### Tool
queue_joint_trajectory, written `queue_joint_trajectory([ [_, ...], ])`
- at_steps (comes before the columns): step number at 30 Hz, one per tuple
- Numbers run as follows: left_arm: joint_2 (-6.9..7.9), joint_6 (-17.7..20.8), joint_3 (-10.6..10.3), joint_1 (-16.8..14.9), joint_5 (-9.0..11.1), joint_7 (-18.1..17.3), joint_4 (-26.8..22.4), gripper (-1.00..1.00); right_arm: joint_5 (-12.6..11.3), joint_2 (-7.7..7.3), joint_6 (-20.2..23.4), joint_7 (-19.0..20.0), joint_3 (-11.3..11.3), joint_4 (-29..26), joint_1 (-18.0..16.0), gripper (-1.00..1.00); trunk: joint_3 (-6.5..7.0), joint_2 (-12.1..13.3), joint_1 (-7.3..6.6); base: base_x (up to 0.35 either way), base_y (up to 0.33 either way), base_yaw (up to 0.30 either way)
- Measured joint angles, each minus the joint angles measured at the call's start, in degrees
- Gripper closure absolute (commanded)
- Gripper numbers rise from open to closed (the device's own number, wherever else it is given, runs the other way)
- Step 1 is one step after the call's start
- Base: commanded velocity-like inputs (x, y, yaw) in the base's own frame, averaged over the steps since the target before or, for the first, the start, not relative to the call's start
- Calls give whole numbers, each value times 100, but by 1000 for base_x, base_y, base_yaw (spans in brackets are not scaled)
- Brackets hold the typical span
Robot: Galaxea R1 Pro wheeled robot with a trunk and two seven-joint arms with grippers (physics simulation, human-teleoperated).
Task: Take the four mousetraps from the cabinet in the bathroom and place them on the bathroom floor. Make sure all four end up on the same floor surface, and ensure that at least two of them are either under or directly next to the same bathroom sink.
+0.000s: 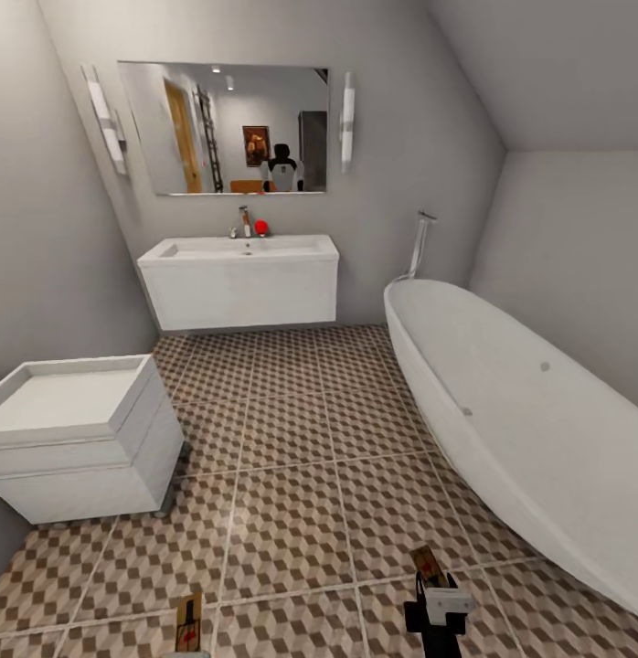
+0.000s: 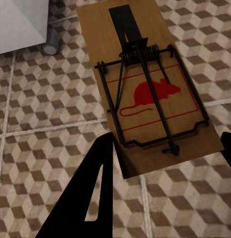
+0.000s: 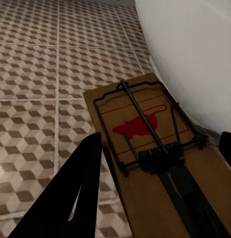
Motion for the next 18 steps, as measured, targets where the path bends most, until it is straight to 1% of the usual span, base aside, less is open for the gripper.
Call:
queue_joint_trajectory([
  [4,0,0,0,0,0,0,0,100,0,0,0,1,0,0,0,100,0,0,0,291,-77,110],
  [10,0,-3,0,0,0,1,0,100,1,0,1,1,0,0,0,100,0,0,0,291,-11,115],
  [18,0,-1,0,-1,0,0,1,100,2,0,1,0,0,-1,0,100,0,0,0,291,0,23],
])
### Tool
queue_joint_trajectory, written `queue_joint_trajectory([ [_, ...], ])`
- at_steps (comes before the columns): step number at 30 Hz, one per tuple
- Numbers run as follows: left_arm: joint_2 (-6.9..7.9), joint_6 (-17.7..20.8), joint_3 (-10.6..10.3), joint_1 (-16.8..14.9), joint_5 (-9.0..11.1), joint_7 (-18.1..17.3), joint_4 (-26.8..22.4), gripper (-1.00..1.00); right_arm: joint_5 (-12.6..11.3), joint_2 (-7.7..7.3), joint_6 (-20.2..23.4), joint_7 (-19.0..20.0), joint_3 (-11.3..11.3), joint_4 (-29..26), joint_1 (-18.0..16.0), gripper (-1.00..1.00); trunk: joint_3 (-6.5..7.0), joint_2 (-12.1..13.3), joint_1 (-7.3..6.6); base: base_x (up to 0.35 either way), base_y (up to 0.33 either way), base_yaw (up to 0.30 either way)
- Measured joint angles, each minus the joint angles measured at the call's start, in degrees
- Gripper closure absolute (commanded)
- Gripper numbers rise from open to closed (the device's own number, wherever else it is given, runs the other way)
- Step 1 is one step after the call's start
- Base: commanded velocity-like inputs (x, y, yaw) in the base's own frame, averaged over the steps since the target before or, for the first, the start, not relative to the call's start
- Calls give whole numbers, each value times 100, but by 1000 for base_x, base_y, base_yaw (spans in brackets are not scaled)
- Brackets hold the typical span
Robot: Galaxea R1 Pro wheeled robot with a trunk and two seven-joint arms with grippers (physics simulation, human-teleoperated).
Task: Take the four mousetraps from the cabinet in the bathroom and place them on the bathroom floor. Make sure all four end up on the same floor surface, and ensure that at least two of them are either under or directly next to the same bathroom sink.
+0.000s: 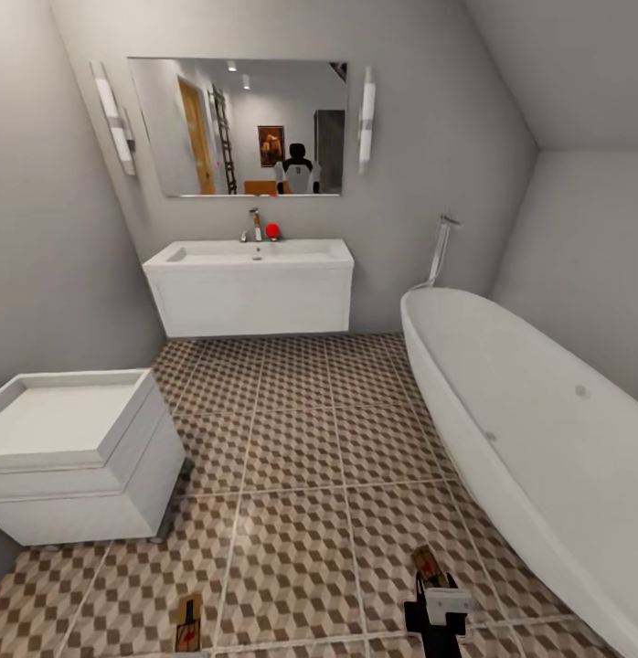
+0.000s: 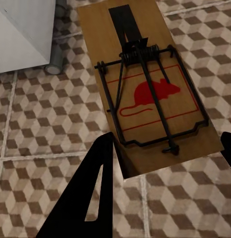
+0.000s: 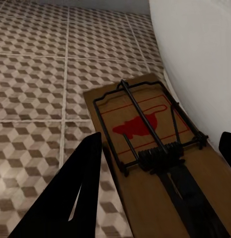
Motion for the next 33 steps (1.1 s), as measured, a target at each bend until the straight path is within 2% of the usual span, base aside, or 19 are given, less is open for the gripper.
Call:
queue_joint_trajectory([
  [8,0,-3,0,0,0,0,0,100,0,0,0,0,0,0,0,100,0,0,0,291,0,13],
  [20,0,-2,0,0,0,0,-1,100,0,0,0,0,0,1,0,100,0,0,0,291,0,128],
  [33,0,4,0,0,0,-1,-1,100,-1,0,-1,-1,0,0,0,100,0,0,0,287,-56,5],
])
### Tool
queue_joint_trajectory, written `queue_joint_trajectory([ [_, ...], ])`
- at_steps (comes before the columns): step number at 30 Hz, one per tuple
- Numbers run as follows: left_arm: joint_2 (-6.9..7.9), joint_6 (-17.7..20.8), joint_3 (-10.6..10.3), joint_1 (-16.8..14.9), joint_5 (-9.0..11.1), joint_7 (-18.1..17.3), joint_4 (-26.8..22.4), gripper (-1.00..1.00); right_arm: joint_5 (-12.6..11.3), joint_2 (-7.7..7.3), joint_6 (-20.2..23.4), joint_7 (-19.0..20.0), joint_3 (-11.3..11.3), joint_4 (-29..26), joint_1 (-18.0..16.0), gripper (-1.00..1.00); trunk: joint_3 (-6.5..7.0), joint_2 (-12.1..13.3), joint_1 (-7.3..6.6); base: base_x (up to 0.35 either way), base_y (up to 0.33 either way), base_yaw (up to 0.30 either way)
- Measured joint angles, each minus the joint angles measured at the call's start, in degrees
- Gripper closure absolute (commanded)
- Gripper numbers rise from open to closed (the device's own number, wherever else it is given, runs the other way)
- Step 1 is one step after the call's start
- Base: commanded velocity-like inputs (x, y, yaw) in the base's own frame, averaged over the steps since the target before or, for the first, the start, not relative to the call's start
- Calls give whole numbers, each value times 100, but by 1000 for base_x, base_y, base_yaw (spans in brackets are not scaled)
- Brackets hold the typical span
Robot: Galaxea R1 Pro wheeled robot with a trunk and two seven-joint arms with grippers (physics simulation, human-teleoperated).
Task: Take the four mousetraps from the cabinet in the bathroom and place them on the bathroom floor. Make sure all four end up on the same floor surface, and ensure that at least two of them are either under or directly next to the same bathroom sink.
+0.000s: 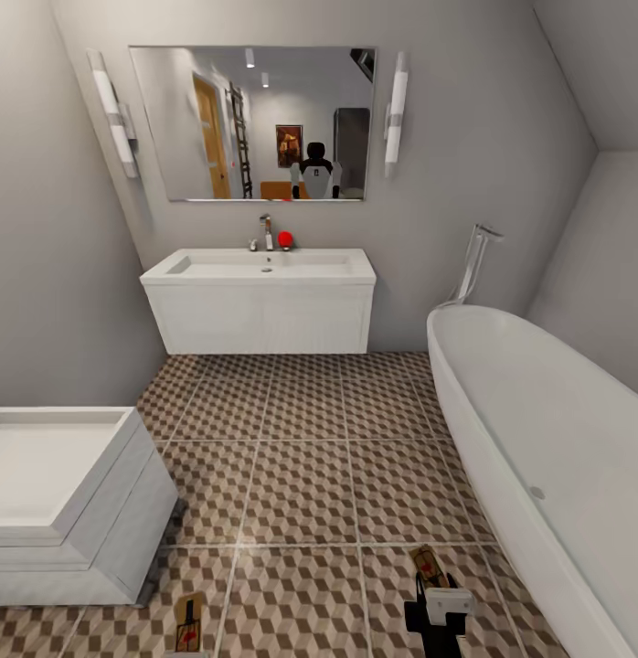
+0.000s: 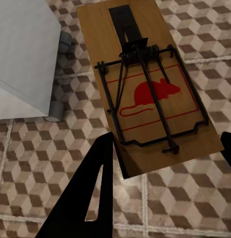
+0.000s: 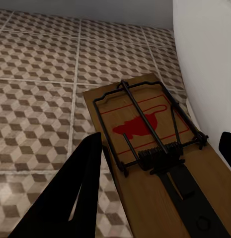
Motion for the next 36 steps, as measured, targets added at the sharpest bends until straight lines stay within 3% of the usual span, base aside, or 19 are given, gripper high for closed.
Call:
queue_joint_trajectory([
  [36,0,-2,0,0,0,1,1,100,0,0,1,0,0,0,0,100,0,0,0,287,-9,38],
])
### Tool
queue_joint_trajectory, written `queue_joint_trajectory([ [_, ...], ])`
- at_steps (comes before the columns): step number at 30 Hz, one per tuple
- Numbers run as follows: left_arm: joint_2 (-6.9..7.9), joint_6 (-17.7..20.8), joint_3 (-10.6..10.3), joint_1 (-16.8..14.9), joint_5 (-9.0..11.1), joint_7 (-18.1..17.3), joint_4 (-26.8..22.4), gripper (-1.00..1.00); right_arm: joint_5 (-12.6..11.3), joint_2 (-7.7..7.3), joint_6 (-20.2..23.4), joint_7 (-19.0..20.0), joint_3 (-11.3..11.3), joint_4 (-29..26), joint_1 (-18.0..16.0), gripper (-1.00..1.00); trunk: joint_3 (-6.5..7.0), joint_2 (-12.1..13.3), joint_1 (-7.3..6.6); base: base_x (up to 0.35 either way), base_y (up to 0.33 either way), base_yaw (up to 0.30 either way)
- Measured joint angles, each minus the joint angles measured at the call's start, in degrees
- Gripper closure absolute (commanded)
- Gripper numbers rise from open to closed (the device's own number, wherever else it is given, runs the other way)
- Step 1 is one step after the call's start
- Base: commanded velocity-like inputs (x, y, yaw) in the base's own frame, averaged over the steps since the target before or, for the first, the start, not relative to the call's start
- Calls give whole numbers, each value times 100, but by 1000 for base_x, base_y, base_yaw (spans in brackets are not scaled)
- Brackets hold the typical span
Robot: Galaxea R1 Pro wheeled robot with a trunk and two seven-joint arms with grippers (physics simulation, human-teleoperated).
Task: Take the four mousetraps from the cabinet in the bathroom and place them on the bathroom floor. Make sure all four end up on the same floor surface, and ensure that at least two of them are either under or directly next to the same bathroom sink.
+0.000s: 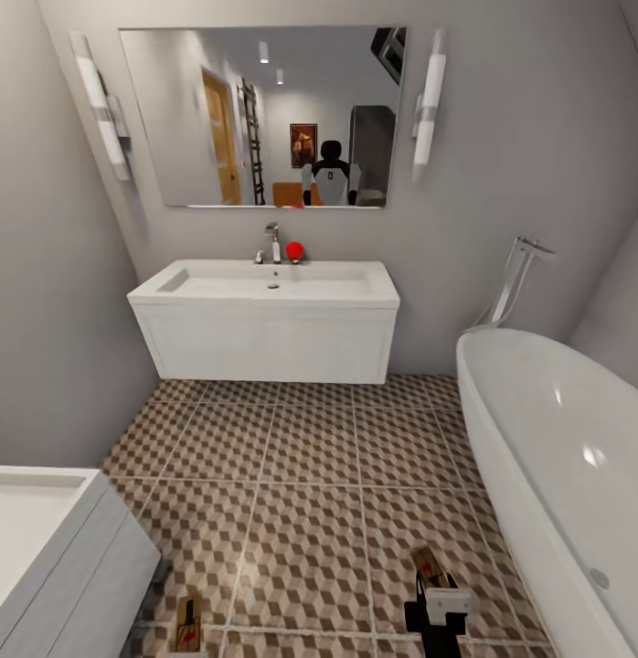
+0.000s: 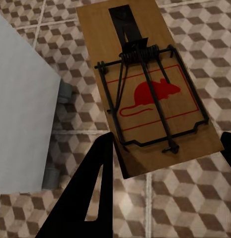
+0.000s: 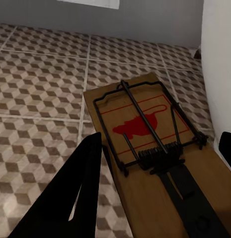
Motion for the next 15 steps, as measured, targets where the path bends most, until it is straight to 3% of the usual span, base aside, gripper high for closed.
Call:
queue_joint_trajectory([
  [15,0,-2,0,0,0,0,0,100,1,0,0,0,0,0,0,100,0,0,0,287,0,0],
])
